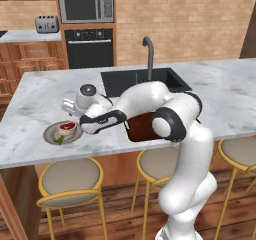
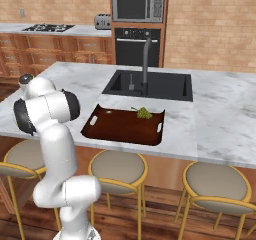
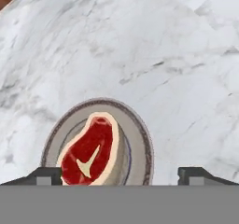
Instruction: Create a steak meal by picking up the steak and asparagus from the tray and placing them on the plate. Leave the grapes on the tray.
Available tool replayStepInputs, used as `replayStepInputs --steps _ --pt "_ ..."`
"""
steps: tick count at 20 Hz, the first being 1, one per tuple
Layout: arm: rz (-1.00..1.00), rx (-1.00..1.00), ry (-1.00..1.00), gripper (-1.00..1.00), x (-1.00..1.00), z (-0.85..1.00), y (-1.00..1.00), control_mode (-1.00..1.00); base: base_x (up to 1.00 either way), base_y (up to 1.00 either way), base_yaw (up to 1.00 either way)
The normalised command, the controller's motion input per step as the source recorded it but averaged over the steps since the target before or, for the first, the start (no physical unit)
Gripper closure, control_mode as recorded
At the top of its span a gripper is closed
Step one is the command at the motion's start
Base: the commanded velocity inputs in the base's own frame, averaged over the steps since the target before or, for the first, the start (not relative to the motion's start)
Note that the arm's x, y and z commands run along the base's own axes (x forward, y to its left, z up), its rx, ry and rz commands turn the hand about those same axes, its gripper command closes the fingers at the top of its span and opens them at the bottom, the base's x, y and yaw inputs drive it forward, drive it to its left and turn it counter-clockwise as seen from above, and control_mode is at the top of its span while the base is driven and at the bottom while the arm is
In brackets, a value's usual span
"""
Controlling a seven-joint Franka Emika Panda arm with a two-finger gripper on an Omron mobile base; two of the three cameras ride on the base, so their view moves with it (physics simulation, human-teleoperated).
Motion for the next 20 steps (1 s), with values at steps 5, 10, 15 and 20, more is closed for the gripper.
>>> replayStepInputs --steps 5,10,15,20 --pt "-0.12 0.05 0.00 -1.00 -0.58 0.29 -0.90 -1.00 0.00 0.00 0.00" --pt "-0.03 0.06 0.00 -1.00 -0.31 0.78 -0.73 -1.00 0.00 0.00 0.00" --pt "0.00 0.00 0.00 -1.00 -0.63 0.83 -0.46 -1.00 0.00 0.00 0.00" --pt "0.00 0.03 0.00 -1.00 -0.64 0.74 -0.51 -1.00 0.00 0.00 0.00"
